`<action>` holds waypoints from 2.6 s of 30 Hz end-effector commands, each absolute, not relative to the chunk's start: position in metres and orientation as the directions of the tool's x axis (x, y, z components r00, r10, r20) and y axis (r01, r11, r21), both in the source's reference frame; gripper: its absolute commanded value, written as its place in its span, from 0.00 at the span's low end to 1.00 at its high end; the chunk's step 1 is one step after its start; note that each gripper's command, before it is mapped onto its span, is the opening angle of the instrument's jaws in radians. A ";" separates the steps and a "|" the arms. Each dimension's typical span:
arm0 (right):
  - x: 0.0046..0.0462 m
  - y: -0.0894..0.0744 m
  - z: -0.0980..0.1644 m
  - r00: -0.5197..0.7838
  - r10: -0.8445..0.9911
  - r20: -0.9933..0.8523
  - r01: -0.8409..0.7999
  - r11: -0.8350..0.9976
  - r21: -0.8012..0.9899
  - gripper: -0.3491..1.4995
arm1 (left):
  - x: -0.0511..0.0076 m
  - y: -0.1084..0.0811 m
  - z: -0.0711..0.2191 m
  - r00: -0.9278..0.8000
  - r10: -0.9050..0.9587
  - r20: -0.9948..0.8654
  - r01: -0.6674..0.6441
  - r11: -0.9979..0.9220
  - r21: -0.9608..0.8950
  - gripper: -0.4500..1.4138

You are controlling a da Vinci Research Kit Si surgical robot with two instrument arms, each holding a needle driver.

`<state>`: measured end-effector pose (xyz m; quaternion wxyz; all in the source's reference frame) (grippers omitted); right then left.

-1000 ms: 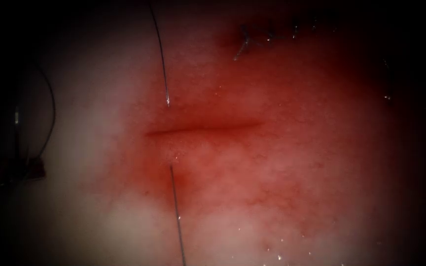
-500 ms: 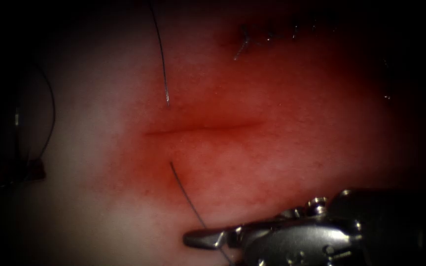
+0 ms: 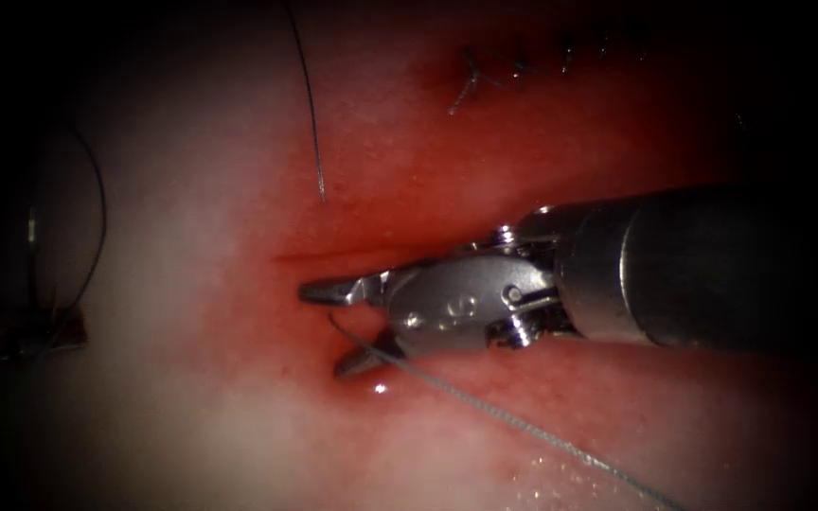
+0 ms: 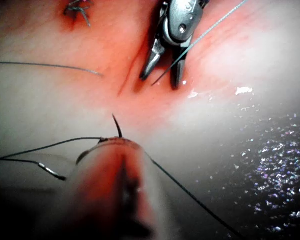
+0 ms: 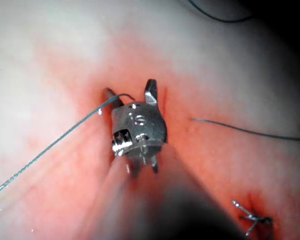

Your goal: Wound Closure

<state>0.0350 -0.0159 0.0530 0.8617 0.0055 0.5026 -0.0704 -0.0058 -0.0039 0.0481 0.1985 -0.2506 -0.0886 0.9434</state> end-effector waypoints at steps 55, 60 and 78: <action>0.0295 -0.029 0.038 0.560 -0.193 -0.806 0.182 0.977 -0.108 0.90 | -0.0067 -0.004 0.049 -0.803 0.407 -0.435 -0.315 -0.910 -0.270 0.00; 0.0274 -0.022 0.039 0.697 -0.264 -0.667 0.132 0.961 -0.242 0.91 | -0.0069 -0.004 0.049 -0.805 0.404 -0.435 -0.313 -0.911 -0.268 0.00; 0.0320 -0.007 0.050 0.335 0.767 -0.547 -0.606 0.620 0.498 0.71 | -0.0070 -0.004 0.049 -0.807 0.400 -0.435 -0.310 -0.913 -0.264 0.00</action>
